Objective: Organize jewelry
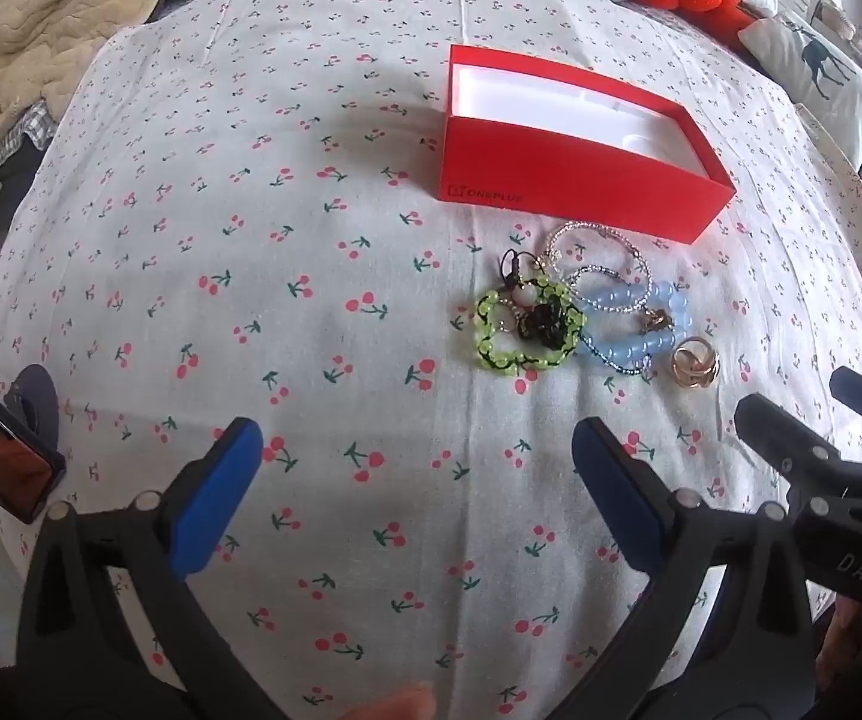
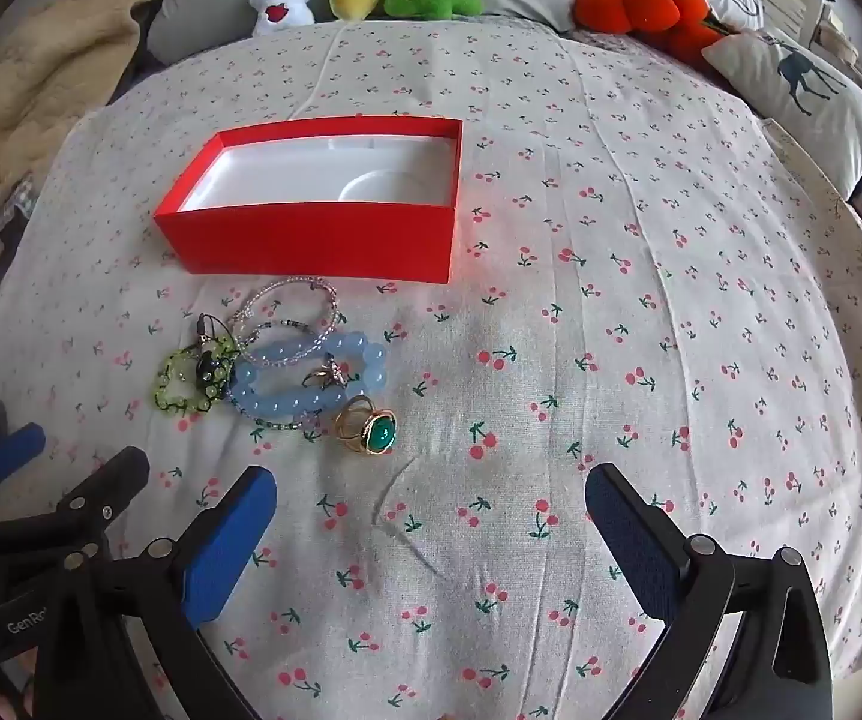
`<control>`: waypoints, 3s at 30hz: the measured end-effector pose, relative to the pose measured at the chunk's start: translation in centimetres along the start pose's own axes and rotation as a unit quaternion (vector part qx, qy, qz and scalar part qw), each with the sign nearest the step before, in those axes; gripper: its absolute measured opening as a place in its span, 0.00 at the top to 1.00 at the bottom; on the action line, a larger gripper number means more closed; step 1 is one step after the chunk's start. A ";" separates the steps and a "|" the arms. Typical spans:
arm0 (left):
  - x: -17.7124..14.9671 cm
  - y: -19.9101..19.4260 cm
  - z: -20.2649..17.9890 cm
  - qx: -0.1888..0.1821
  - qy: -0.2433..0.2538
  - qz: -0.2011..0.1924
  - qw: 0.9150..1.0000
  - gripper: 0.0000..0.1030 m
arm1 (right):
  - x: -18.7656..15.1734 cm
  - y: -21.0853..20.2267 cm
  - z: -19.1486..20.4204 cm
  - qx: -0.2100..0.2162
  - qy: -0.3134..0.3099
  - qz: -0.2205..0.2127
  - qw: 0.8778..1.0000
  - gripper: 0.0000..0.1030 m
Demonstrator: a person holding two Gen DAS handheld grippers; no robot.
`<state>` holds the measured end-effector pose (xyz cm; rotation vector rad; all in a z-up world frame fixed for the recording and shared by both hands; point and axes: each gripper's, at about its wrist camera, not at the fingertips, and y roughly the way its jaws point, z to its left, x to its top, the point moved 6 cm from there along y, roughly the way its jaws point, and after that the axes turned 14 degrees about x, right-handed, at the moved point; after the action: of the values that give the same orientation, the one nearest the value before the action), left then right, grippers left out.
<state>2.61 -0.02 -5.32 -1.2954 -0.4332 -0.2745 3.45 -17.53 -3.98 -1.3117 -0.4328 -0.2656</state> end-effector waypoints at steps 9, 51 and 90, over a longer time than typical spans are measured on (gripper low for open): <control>0.1 0.6 0.2 0.005 -0.010 0.017 1.000 0.01 | -0.2 0.3 -0.1 0.000 0.000 0.008 1.000 0.00; 1.3 0.8 0.4 -0.059 0.014 0.013 0.998 0.05 | 0.9 0.1 -0.9 0.017 0.013 0.018 1.000 0.00; 3.3 2.8 2.4 -0.113 0.010 -0.002 0.994 0.94 | 6.0 5.8 0.5 0.166 0.047 0.040 0.984 0.57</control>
<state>6.34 3.20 -5.74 -1.5111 -0.3971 -0.3475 11.13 -15.28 -6.22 -0.9823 -0.3264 -0.1775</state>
